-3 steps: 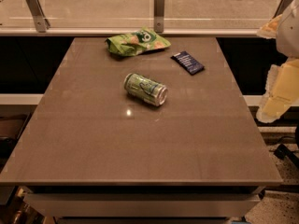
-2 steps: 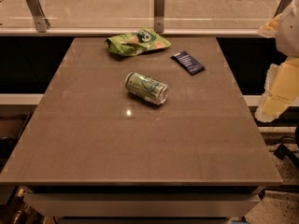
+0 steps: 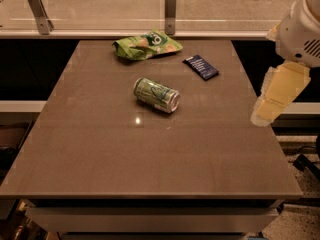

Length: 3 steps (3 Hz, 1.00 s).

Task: Place green can upright

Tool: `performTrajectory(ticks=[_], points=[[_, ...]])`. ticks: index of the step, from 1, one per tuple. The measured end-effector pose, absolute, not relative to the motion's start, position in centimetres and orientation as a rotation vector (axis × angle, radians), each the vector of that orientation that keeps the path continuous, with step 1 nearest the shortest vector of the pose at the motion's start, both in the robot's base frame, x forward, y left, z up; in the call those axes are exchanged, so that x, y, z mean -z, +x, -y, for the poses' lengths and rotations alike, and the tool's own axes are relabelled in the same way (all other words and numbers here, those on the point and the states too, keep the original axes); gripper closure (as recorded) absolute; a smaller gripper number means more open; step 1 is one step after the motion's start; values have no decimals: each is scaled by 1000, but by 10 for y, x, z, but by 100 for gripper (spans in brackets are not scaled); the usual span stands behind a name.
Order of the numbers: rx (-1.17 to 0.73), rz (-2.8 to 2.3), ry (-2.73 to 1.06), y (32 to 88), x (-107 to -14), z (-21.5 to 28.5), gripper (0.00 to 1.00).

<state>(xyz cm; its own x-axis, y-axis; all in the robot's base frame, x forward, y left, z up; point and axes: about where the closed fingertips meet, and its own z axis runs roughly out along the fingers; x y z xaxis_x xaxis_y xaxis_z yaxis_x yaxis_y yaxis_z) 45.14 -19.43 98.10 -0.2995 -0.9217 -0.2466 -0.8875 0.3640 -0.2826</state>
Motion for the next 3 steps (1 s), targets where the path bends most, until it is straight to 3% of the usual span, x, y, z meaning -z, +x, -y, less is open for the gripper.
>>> performTrajectory(ticks=[3], points=[[176, -2430, -1482, 486, -943, 163, 0]])
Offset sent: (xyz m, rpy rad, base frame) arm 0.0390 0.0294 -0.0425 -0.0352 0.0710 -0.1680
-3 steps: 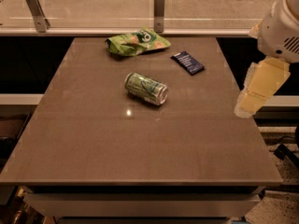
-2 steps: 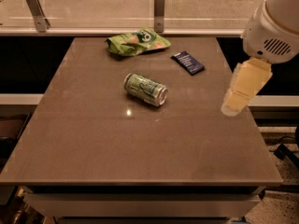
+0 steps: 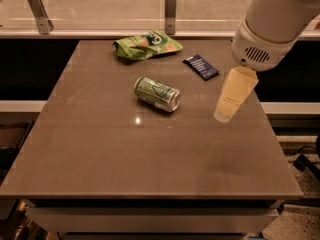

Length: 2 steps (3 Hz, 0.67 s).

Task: Place green can upright

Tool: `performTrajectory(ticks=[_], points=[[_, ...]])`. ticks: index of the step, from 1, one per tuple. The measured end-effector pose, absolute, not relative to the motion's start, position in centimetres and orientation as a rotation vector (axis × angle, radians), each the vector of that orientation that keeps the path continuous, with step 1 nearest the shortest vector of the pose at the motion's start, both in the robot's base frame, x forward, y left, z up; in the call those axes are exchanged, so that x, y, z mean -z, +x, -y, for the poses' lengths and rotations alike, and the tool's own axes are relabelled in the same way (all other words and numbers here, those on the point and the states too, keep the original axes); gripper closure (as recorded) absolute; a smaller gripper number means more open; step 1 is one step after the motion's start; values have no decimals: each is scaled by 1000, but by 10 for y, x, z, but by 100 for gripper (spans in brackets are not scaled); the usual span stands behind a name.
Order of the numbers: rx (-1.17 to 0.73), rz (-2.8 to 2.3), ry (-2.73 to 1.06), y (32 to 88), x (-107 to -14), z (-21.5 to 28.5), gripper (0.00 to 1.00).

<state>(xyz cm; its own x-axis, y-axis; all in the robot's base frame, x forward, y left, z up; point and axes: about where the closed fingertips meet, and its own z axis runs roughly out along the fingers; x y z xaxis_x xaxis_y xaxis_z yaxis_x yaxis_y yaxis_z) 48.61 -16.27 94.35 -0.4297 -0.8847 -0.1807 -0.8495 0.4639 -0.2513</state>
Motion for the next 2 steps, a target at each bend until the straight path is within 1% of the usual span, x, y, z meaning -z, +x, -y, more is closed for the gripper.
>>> performTrajectory(ticks=[2], points=[[236, -2511, -1472, 502, -920, 135, 0]])
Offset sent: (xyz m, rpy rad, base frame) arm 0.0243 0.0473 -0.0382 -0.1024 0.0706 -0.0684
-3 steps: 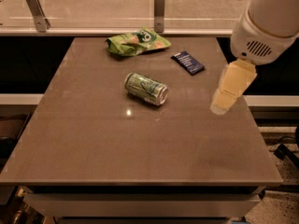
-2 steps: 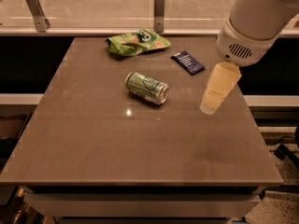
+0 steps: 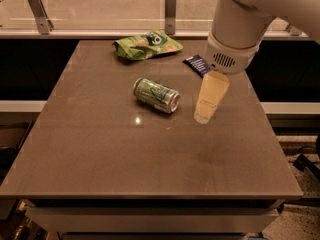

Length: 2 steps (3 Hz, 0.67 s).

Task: Place green can upright

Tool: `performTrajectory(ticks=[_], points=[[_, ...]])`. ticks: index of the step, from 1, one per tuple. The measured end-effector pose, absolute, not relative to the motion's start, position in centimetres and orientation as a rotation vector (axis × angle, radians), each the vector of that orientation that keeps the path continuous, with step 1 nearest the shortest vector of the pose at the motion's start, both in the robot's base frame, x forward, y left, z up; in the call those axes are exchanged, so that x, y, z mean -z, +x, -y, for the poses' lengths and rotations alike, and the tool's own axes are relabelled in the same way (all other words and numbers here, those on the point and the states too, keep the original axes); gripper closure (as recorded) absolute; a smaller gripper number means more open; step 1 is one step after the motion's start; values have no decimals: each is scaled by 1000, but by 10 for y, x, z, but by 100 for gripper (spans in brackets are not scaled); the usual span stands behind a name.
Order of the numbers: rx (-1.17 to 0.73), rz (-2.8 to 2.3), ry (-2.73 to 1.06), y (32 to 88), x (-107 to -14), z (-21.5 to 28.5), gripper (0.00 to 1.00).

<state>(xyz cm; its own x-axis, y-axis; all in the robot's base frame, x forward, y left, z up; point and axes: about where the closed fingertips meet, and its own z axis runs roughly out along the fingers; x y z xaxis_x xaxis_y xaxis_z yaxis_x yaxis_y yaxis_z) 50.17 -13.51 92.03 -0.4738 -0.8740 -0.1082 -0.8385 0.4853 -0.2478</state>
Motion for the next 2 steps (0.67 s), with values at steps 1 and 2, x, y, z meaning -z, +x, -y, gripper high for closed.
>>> performTrajectory(ticks=[1, 2], points=[[248, -2532, -1481, 508, -911, 116, 0], [226, -2552, -1499, 514, -898, 97, 0]])
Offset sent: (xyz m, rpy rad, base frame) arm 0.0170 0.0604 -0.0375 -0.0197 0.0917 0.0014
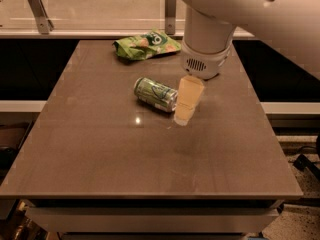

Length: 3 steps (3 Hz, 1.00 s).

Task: Place green can upright

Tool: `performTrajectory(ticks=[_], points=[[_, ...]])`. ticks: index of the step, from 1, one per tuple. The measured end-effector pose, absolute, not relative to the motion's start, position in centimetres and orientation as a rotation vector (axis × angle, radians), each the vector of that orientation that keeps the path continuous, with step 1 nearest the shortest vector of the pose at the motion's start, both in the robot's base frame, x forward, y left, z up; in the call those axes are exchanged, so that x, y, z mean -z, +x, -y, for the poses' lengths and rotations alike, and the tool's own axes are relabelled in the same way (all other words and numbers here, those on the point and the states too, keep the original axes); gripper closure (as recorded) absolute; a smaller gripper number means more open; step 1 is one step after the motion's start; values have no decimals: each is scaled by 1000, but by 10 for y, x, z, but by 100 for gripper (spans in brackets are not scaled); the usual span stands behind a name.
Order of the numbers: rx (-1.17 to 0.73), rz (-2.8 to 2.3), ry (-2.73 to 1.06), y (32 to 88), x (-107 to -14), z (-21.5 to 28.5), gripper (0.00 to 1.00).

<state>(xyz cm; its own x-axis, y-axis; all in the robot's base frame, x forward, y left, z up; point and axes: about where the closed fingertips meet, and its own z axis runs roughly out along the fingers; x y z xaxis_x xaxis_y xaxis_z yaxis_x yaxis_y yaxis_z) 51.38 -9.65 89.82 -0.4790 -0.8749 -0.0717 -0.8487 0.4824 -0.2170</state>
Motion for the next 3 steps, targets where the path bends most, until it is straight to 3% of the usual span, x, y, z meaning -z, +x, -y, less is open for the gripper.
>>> performTrajectory(ticks=[3], points=[[164, -2619, -1475, 522, -872, 49, 0]])
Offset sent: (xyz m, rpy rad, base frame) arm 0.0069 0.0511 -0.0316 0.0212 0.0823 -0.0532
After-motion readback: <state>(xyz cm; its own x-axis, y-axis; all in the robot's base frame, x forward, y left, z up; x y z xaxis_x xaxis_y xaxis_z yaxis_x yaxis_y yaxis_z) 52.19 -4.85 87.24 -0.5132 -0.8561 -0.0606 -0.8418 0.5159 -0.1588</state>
